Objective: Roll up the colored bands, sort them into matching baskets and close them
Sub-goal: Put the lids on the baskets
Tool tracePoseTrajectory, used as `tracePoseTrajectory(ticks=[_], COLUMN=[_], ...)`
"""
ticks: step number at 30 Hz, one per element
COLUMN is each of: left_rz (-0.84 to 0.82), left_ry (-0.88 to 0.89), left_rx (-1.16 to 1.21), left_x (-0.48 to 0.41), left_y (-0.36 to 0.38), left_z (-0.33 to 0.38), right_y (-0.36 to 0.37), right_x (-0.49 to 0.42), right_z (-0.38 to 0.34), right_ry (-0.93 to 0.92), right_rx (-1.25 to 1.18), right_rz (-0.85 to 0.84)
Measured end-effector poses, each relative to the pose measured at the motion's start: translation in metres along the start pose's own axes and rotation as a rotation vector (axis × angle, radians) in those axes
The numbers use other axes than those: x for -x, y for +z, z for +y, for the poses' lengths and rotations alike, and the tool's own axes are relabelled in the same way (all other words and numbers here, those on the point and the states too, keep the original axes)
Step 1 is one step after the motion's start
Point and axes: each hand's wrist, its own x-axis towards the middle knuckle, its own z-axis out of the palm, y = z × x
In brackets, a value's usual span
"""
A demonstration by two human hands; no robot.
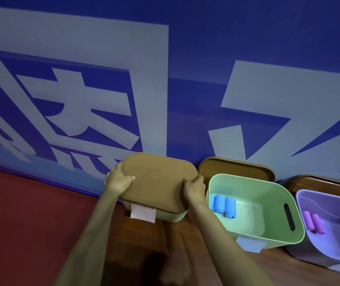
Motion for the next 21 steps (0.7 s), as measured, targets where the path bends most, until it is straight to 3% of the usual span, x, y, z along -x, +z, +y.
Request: tracePoseTrajectory(ticks=[3, 7, 9, 14, 21], left_rz=[-0.031, 0.026, 0.079, 0.229, 0.225], left_ry=[-0.023, -0.075, -0.070, -0.014, 0.048], left_rx=[0.045, 0.084, -0.032, -0.183, -0.441], left_x=[-0.001, 0.001, 0.003, 0.003, 0.004], left_y=[-0.003, 0.006, 0.015, 0.031, 0.037], left_z=[0.010, 0.018, 0.020, 0.018, 0.019], right_y=[-0.004, -0.008, -0.006, -0.004, 0.000], right_x=[-0.012, -0.023, -0.028, -0.033, -0.039], right_z=[-0.008, -0.018, -0.022, -0.020, -0.015], right_ry=[-0.038, 0.057, 0.128, 0.167, 0.128], right_rx=[0.063, -0.123, -0.255, -0.292, -0.298], right_rz=[0.036, -0.002, -0.039, -0.104, -0.065])
